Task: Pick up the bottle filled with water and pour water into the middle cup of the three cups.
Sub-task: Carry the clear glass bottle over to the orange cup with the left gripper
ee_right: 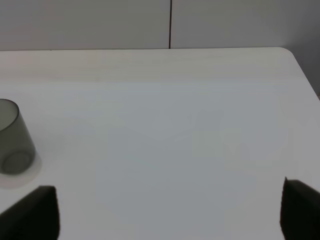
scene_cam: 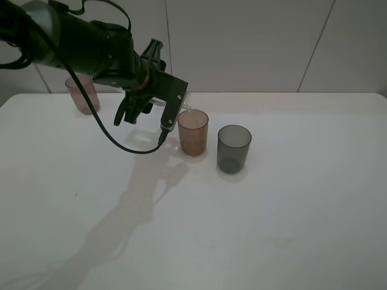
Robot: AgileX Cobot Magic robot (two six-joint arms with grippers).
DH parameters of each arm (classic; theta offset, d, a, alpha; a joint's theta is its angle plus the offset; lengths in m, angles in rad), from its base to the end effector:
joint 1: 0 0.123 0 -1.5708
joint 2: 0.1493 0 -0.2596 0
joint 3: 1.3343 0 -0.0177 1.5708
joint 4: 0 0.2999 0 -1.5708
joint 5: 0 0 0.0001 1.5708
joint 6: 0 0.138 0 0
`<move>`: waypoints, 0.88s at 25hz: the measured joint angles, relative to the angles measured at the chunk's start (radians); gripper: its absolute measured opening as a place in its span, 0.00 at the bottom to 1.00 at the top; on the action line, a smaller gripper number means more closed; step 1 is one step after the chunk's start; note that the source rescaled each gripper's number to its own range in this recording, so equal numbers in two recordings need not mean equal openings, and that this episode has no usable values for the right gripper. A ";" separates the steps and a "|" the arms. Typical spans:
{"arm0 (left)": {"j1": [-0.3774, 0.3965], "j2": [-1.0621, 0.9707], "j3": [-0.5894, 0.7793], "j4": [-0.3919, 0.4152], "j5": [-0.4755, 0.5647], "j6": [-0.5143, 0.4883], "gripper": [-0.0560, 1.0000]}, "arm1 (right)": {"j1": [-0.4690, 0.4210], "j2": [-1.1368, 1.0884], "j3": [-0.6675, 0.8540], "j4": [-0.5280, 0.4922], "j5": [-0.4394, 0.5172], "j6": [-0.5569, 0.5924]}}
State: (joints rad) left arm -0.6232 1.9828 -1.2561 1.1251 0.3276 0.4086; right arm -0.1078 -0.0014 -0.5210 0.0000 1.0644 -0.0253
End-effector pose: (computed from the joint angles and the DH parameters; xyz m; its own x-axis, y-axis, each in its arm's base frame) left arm 0.4154 -0.2491 0.0846 0.3574 0.9196 0.1633 0.5959 -0.3592 0.7182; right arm 0.1023 -0.0111 0.2868 -0.4393 0.0221 -0.8981 0.0965 0.9951 -0.0227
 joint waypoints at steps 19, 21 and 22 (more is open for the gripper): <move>0.000 0.000 0.000 0.093 -0.031 0.001 0.06 | 0.000 0.000 0.000 0.000 0.000 0.000; 0.000 0.000 0.000 0.104 -0.031 0.001 0.06 | 0.000 0.000 0.000 0.000 0.000 0.000; 0.000 0.000 0.000 0.111 -0.031 0.001 0.06 | 0.000 0.000 0.000 0.000 0.000 0.000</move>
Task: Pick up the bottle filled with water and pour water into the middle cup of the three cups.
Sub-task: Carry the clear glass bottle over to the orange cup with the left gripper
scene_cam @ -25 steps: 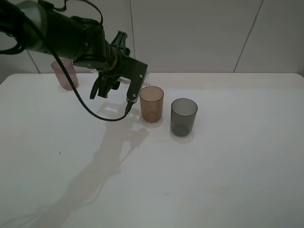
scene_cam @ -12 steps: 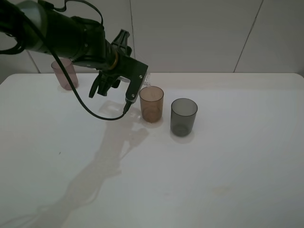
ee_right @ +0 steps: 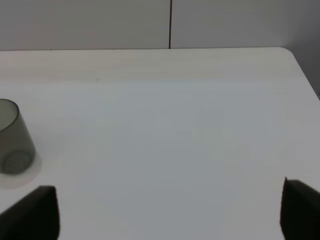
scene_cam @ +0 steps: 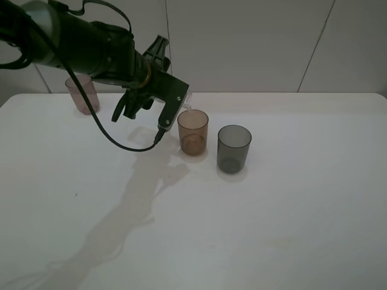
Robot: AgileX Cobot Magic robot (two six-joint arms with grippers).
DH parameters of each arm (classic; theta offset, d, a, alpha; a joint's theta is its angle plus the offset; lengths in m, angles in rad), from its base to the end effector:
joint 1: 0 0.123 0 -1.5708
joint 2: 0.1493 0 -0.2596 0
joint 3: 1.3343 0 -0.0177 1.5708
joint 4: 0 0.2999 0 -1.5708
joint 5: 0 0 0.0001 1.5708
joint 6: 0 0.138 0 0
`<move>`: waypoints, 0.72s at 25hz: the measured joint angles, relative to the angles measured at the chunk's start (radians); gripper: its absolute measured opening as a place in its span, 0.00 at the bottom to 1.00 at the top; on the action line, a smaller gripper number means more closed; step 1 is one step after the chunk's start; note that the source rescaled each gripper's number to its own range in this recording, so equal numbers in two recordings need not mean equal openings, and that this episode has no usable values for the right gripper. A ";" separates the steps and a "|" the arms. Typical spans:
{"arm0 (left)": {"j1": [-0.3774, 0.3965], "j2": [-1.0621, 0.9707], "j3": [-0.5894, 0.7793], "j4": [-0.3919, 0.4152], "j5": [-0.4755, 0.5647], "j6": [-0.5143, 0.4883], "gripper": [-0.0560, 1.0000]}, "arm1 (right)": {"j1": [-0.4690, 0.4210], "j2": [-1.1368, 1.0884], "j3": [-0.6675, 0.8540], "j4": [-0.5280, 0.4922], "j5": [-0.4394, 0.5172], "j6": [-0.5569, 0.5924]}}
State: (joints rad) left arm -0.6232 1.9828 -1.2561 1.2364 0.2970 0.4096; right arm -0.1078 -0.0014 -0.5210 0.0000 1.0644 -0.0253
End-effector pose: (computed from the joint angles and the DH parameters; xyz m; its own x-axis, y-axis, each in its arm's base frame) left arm 0.4180 -0.2534 0.0886 0.4277 0.8739 0.2311 0.5222 -0.4475 0.7260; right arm 0.1023 -0.0111 0.2868 -0.4393 0.0221 -0.8981 0.0965 0.9951 -0.0227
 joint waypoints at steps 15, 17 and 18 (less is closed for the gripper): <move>0.000 0.000 0.000 0.095 -0.023 0.000 0.06 | 0.000 0.000 0.000 0.000 0.000 0.000; 0.000 0.000 0.000 0.115 -0.023 0.000 0.06 | 0.000 0.000 0.000 0.000 0.000 0.000; 0.000 0.000 0.000 0.127 -0.023 0.000 0.06 | 0.000 0.000 0.000 0.000 0.000 0.000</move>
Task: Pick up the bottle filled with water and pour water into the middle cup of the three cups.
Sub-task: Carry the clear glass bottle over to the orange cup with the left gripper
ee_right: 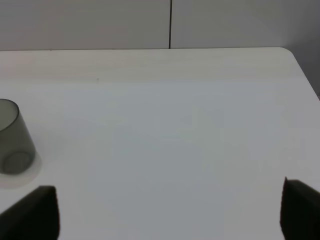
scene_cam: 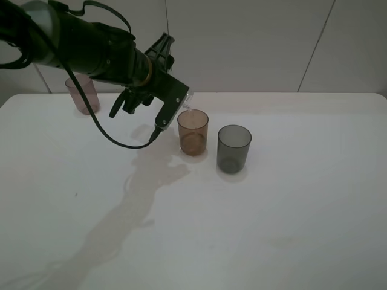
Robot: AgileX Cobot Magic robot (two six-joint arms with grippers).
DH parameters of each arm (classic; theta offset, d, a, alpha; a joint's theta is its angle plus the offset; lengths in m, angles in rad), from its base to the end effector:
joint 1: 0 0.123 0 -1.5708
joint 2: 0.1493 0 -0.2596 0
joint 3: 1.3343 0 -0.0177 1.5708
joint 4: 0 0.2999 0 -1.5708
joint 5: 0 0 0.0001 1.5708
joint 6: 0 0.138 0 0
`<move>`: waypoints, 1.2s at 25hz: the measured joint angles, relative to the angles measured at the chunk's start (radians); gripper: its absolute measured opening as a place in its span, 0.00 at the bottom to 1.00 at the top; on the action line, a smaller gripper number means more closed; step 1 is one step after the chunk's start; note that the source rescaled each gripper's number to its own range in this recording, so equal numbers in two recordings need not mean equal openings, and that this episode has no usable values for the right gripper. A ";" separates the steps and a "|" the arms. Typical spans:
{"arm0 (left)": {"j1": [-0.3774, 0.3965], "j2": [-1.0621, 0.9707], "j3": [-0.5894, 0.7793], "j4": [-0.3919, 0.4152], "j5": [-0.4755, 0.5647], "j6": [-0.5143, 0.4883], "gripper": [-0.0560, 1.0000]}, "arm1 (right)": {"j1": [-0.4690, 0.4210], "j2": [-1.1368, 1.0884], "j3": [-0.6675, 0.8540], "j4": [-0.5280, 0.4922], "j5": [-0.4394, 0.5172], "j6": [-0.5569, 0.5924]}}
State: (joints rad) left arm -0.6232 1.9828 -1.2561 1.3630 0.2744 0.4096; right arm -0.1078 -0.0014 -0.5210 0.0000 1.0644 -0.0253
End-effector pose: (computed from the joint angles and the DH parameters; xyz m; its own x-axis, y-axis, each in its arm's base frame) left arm 0.4204 -0.2570 0.0925 0.4908 0.8124 0.3148 0.4351 -0.5416 0.7192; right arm 0.1023 -0.0111 0.2868 -0.4393 0.0221 -0.8981 0.0965 0.9951 -0.0227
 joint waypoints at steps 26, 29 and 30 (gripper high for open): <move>0.000 0.000 0.000 0.228 -0.055 0.000 0.06 | 0.000 0.000 0.000 0.000 0.000 0.000; 0.000 0.000 0.000 0.229 -0.055 0.000 0.06 | 0.000 0.000 0.000 0.000 0.000 0.000; 0.000 0.000 0.000 0.229 -0.055 0.000 0.06 | 0.000 0.000 0.000 0.000 0.000 0.000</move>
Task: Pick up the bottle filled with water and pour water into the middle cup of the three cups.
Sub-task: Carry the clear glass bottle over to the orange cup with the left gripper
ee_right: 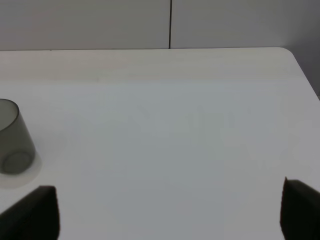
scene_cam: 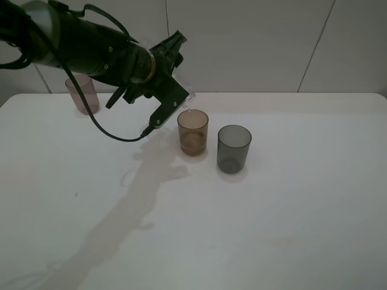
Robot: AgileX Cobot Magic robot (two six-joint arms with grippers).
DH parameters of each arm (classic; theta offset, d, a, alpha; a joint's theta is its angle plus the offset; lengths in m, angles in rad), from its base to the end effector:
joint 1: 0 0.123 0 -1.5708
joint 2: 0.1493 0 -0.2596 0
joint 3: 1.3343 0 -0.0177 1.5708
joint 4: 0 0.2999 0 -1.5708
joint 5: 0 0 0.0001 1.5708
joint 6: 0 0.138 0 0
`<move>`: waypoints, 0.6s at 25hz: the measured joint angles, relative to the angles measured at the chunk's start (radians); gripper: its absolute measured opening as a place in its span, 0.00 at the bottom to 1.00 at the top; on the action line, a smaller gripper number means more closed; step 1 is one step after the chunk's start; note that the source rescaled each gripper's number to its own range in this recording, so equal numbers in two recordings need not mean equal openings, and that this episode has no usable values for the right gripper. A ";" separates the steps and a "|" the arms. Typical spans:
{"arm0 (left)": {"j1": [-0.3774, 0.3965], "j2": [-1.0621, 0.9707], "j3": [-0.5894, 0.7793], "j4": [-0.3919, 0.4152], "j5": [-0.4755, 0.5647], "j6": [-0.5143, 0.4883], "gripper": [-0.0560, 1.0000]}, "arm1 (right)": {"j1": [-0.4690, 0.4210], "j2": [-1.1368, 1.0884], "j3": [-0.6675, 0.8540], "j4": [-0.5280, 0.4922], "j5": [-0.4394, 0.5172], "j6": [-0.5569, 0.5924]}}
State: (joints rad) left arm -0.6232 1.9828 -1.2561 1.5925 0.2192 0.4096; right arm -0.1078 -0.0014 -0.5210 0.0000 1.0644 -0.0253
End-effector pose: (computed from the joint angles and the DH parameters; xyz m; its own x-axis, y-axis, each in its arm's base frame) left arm 0.4218 -0.2661 0.0981 0.5898 0.6678 0.4541 0.2583 -0.6888 0.6774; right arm 0.1023 -0.0111 0.2868 -0.4393 0.0221 -0.8981 0.0965 0.9951 -0.0227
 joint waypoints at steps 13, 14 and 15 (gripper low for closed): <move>0.000 0.000 0.000 0.003 -0.050 0.000 0.06 | 0.000 0.000 0.000 0.000 0.000 0.000; 0.000 0.000 0.000 0.003 -0.051 0.000 0.06 | 0.000 0.000 0.000 0.000 0.000 0.000; 0.000 0.000 0.000 0.003 -0.052 0.000 0.06 | 0.000 0.000 0.000 0.000 0.000 0.000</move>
State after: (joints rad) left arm -0.6232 1.9828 -1.2561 1.5959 0.1675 0.4096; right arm -0.1078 -0.0014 -0.5210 0.0000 1.0644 -0.0253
